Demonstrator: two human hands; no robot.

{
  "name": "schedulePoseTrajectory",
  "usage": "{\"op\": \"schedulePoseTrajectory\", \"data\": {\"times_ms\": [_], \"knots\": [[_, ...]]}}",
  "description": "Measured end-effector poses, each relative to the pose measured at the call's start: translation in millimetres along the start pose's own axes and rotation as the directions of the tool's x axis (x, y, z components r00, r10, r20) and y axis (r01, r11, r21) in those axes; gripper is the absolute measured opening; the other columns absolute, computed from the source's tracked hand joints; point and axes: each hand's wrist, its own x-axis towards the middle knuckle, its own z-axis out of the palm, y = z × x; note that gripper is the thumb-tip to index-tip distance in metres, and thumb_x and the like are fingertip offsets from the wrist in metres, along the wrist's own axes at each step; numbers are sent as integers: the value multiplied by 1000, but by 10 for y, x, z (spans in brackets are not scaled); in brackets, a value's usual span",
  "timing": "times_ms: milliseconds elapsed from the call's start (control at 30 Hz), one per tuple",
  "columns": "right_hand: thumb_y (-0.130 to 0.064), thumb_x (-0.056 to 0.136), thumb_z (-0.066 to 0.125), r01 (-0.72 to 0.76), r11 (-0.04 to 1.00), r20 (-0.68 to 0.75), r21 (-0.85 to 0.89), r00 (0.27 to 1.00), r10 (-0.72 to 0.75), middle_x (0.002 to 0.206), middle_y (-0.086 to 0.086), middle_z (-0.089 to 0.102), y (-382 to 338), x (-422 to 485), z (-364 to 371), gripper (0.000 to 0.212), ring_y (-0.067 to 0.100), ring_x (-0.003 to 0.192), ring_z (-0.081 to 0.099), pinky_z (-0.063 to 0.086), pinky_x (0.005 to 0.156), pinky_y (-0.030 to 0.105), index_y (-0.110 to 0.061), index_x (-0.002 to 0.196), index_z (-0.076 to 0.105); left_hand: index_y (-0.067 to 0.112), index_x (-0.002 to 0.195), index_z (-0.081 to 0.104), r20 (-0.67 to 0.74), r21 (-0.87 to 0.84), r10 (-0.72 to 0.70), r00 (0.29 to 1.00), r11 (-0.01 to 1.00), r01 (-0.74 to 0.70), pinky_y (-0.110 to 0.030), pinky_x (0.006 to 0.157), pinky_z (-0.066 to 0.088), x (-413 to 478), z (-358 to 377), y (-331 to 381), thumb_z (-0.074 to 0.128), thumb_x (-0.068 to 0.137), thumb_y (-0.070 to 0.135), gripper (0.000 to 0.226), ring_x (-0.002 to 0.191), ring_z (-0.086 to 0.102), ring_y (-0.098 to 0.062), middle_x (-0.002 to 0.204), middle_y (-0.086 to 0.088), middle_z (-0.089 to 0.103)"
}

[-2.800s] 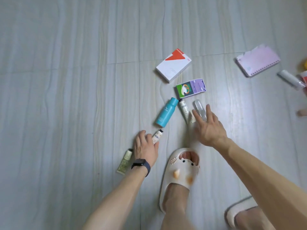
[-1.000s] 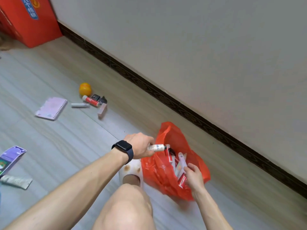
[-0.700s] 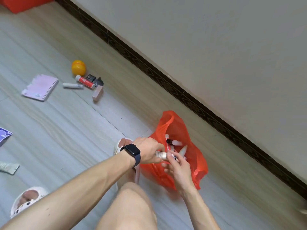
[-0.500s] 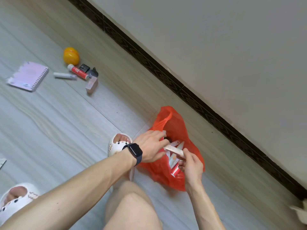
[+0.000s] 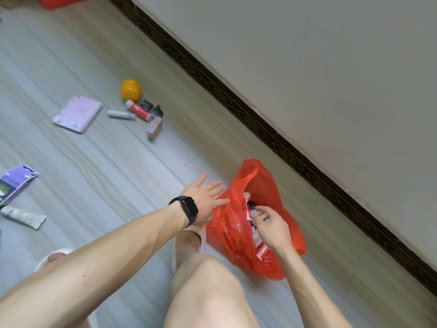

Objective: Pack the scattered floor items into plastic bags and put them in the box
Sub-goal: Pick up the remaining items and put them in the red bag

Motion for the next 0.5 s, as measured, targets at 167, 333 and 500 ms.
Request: {"op": "schedulePoseTrajectory", "data": {"times_ms": [167,333,500], "knots": [[-35,93,57,416,898,61,-147,910,-411,109,-10,70,-948,-309,-149,29,20,95,67,47,94,28,-36,121,64,33,150,29,207,3,-385,900,920,393,-64,115,2,-812,-297,-592,37,96,51,58,148,12,-29,156,-9,29],[-36,97,55,737,633,188,-239,674,-714,135,-9,61,-2092,-774,-215,31,18,126,54,39,104,31,-33,127,60,26,133,52,231,-43,-667,709,721,692,-59,110,16,-1770,-682,-1354,41,94,40,43,129,45,-29,135,-7,56],[-38,95,54,859,394,403,-325,503,-764,122,-3,68,-3037,-1175,80,29,21,112,61,47,92,32,-35,124,60,28,138,47,242,-160,-801,547,523,837,-53,109,24,-2996,-527,-1793,41,94,44,47,125,51,-28,135,-4,56]]}}
